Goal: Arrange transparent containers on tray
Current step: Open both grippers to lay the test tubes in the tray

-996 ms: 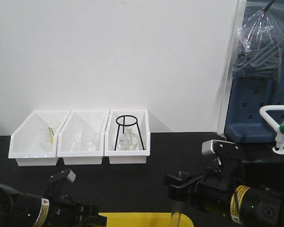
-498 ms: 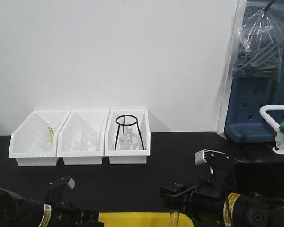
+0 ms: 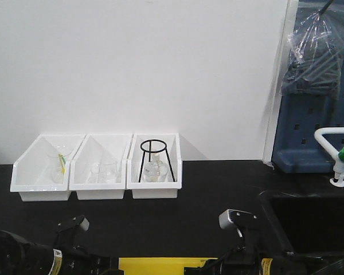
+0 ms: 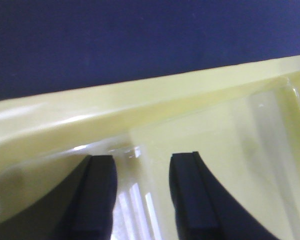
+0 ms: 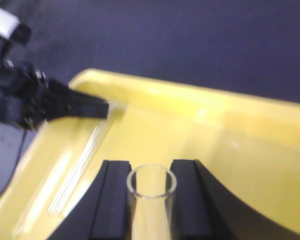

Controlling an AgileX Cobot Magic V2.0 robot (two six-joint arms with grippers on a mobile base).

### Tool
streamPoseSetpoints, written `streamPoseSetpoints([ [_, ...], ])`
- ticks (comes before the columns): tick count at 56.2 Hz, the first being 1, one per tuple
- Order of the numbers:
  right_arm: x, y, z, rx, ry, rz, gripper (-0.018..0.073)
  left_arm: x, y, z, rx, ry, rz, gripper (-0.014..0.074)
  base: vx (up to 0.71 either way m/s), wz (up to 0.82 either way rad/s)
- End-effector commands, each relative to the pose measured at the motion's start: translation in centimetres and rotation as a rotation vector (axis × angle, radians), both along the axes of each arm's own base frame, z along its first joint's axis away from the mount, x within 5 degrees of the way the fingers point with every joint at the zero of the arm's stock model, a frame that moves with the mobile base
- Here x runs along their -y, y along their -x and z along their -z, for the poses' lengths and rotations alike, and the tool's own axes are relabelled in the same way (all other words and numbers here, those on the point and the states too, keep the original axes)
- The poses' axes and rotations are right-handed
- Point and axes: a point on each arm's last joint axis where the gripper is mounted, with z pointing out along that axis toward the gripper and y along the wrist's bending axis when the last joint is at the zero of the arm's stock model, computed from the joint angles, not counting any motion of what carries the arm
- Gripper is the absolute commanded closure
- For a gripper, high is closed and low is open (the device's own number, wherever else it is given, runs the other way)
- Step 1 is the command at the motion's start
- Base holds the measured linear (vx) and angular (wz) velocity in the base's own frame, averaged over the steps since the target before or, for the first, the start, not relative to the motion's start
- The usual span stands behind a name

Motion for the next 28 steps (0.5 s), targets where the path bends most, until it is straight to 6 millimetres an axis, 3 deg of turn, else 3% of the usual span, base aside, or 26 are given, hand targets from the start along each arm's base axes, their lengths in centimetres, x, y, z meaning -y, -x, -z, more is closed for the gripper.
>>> streamPoseSetpoints([
  [1, -0.5, -0.3, -1.2, 0.022, -0.054, -0.019, 0.0571, 0.2, -0.1, -2.2, 0.083, -0.042, 0.062, 0.017, 0.0, 0.0],
  [13, -0.3, -1.1, 1.6, -0.05, 0.011, 0.027, 0.0566, 0.2, 0.0, -3.6, 0.121, -0.034, 0.061, 0.0167, 0.0, 0.0],
  [28, 0.5, -2.1, 4.7, -0.134, 0.084, 0.169, 0.048, 0.1, 1.3, -9.2, 0.269, -0.002, 0.071, 0.0167, 0.0, 0.0],
])
